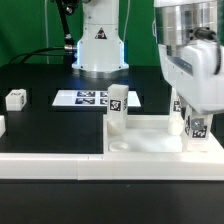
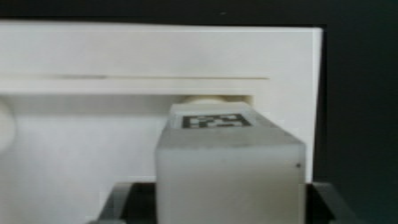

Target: Assemble square table

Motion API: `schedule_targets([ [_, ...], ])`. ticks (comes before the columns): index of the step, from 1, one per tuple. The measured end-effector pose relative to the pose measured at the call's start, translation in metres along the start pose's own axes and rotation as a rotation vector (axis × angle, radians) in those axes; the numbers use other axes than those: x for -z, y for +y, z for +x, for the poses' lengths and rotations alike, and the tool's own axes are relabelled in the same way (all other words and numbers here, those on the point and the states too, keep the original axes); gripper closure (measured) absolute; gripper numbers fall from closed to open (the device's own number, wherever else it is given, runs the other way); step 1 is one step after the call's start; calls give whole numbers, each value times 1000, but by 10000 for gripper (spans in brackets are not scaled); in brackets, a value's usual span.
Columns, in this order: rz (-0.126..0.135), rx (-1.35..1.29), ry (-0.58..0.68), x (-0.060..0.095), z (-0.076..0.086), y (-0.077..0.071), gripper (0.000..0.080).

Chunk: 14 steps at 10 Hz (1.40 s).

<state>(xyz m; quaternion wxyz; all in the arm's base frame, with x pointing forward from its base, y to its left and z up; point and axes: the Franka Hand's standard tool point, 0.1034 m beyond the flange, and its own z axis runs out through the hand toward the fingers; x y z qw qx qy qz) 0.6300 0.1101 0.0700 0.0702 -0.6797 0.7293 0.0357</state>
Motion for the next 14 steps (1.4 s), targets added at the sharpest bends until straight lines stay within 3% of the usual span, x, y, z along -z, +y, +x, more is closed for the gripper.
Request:
schedule_targets([
  [2,-2,-97,-16,0,1,0,508],
  [4,-10,18,1,-1,-1,2,489],
  [5,-26,172,37,-3,-7,7,290],
  [6,-33,405,48,-4,-11,7,187],
  [8,-36,651,51,-5,-20,8,160],
  [10,-40,773,51,-5,-16,8,152],
  [14,-99,1442,89,-1,-8,2,150],
])
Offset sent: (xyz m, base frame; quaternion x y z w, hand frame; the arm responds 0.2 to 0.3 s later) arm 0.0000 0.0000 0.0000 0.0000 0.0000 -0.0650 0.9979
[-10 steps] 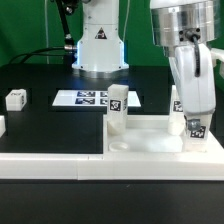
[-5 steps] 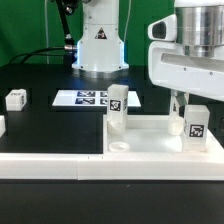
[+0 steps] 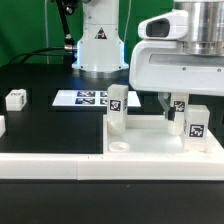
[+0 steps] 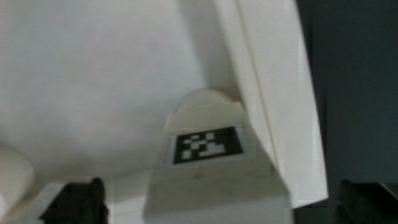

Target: Assemble square table

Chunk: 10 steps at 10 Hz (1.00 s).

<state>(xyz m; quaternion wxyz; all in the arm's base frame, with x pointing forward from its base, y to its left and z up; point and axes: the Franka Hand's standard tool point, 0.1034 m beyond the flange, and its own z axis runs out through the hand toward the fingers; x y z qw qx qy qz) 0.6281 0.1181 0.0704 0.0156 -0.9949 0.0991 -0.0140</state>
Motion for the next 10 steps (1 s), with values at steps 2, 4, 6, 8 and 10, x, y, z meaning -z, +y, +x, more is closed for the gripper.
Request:
schedule_targets([
  [2,-7,100,1,0,0,-1,150],
  [4,-7,87,1,-1,0,0,299],
  [6,-7,-33,1,-1,-1,-1,467],
  [8,-6,-165,1,-1,-1,-1,511],
  [10,-20,-503,-5,1,-3,-2,511],
])
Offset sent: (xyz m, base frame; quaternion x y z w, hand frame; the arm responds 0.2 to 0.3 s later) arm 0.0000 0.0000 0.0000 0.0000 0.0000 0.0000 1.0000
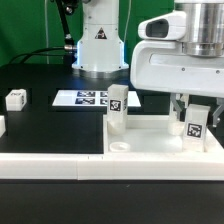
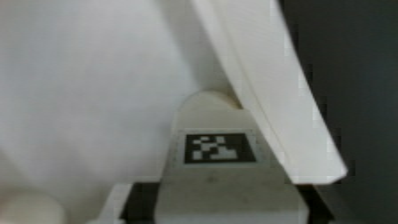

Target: Assemble square table

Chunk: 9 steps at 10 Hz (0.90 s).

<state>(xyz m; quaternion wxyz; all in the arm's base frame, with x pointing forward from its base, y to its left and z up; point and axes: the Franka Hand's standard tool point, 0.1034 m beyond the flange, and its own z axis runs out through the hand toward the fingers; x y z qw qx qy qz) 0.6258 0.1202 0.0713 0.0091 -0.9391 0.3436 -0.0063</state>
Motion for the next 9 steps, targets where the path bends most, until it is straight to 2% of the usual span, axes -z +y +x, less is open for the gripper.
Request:
schedule_targets([
  [1,-21,-167,-18,0,-3,1,511],
  [2,18,-396,-31,-1,0,0,511],
  [3,58,-518,-42,-2,2,1,511],
  [9,55,-871,-55,-2,2,0,509],
])
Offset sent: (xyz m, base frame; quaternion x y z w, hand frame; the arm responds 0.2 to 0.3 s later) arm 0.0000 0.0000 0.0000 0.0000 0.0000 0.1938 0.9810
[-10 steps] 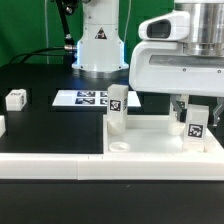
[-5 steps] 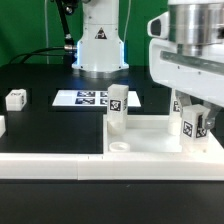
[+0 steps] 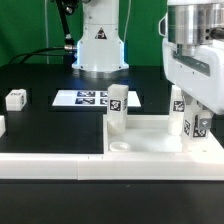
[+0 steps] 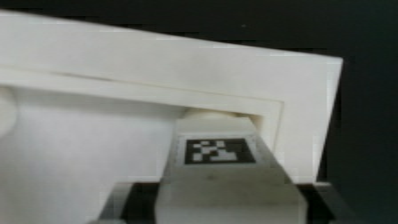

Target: Assemble square table

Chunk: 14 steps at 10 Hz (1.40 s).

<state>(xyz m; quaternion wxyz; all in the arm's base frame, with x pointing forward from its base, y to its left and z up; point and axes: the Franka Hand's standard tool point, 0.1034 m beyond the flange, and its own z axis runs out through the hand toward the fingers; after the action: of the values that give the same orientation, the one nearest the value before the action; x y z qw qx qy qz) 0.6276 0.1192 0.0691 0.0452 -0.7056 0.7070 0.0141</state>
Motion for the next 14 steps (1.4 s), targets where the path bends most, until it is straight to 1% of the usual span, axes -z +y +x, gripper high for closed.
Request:
schedule_targets([
  [2,-14,-257,-41,0,1,-3,509],
  [3,-10,-399,-75,1,5,-4,509],
  [4,19,-475,-104,1,11,-1,509],
  [5,12,-453,-98,-1,11,2,509],
  [6,12,-440,-100,-1,10,2,422],
  [7,12,-436,-99,-1,10,2,287],
  [8,15,-329,-89,-1,9,2,177],
  [9,19,-227,-79,0,5,3,177],
  [10,17,-254,-84,-1,4,3,158],
  [13,17,-251,-83,-1,5,3,151],
  [14,27,-208,-87,5,3,1,151],
])
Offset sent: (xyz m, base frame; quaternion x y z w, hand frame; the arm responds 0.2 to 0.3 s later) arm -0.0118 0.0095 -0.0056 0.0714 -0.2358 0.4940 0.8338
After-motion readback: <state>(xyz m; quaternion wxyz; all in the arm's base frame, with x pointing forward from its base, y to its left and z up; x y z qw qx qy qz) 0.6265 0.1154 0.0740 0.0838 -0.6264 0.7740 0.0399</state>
